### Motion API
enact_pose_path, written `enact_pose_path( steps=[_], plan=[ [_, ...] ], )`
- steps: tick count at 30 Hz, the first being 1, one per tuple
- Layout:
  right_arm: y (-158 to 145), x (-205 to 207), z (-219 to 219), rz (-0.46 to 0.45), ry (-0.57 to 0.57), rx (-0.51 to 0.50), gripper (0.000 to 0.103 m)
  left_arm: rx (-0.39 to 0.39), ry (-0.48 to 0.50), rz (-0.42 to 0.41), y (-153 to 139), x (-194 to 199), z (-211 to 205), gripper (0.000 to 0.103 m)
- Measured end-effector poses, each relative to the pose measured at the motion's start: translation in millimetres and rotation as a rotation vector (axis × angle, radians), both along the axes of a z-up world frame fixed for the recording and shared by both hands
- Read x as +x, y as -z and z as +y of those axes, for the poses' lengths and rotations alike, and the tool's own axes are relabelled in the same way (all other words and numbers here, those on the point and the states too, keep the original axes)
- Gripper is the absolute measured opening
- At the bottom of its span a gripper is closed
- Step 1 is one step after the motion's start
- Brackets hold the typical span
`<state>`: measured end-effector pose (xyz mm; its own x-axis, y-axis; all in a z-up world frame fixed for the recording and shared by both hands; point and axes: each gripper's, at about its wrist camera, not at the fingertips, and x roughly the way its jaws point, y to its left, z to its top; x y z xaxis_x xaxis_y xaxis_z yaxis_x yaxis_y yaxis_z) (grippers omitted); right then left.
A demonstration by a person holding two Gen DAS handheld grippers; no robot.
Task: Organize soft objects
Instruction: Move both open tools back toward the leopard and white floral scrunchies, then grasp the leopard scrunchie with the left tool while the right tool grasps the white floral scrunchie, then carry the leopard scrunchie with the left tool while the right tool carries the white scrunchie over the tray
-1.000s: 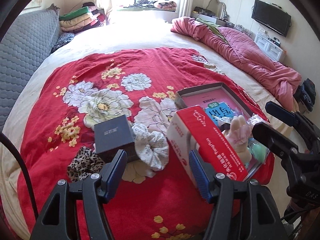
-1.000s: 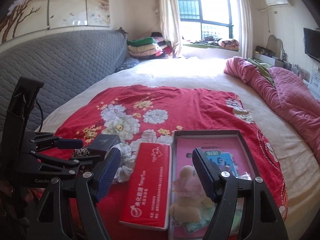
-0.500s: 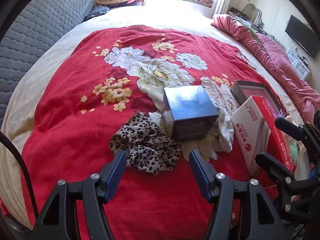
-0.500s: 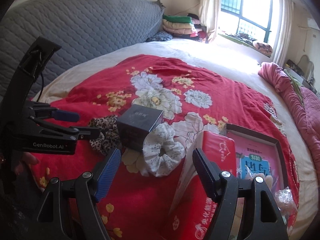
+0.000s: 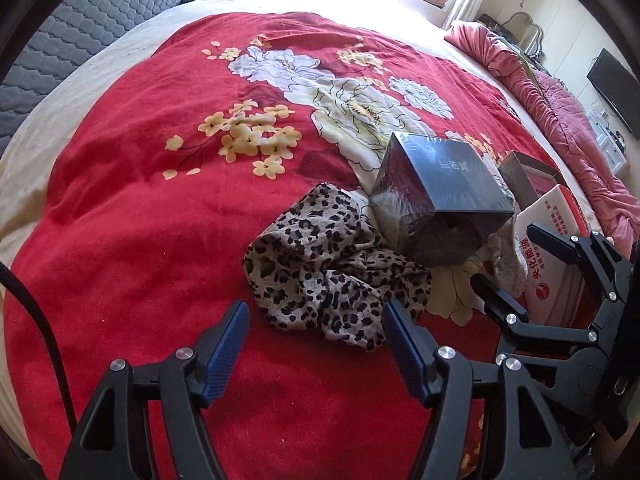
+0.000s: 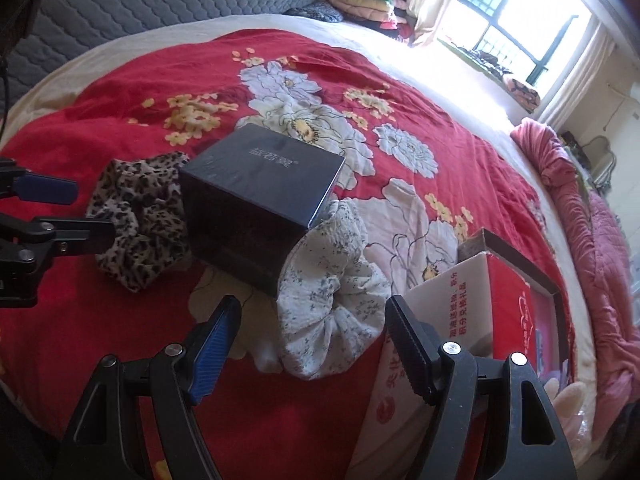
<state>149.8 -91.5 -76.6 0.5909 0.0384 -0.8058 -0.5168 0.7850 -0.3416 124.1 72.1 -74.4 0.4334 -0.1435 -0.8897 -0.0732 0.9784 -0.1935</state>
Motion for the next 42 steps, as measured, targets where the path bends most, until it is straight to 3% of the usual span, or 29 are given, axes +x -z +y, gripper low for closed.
enact_pose_path(
  steps=[3, 6, 9, 12, 13, 14, 16, 18, 19, 23, 28, 34, 42],
  plan=[
    [6, 5, 3, -0.03, 0.004, -0.038, 0.073, -0.029, -0.007, 0.017, 8, 5, 3, 0.071],
    [10, 10, 4, -0.022, -0.003, -0.038, 0.048, -0.047, -0.011, 0.027, 16, 10, 3, 0.074],
    [15, 11, 6, -0.017, -0.015, -0.045, 0.044, -0.04, -0.008, 0.025, 20, 15, 1, 0.076],
    [8, 7, 1, -0.018, -0.005, 0.024, 0.026, -0.039, -0.004, 0.0, 22, 18, -2, 0.076],
    [4, 6, -2, -0.022, 0.002, 0.053, 0.017, -0.048, -0.003, -0.01, 22, 19, -2, 0.072],
    [-1, 4, -5, -0.026, 0.012, 0.08, 0.013, -0.054, -0.001, -0.021, 22, 20, -2, 0.066],
    [-12, 4, -14, -0.016, 0.023, 0.155, 0.013, -0.08, 0.001, -0.038, 22, 21, 0, 0.029],
    [-22, 3, -23, -0.003, 0.045, 0.227, 0.012, -0.17, 0.011, -0.039, 24, 23, 2, 0.013],
    [-27, 2, -28, 0.003, 0.052, 0.258, 0.012, -0.185, 0.014, -0.036, 25, 23, 2, 0.011],
    [-45, -3, -44, 0.006, 0.085, 0.355, 0.011, -0.166, 0.043, -0.083, 8, 15, -8, 0.01],
    [-77, -16, -62, -0.028, 0.093, 0.443, 0.011, -0.09, 0.087, -0.196, -42, -7, -27, 0.01],
    [-117, -32, -94, -0.101, 0.116, 0.514, 0.011, -0.049, 0.15, -0.25, -86, -17, -63, 0.01],
    [-151, -50, -172, -0.193, 0.241, 0.604, 0.011, 0.008, 0.274, -0.295, -121, -23, -132, 0.01]
  ],
)
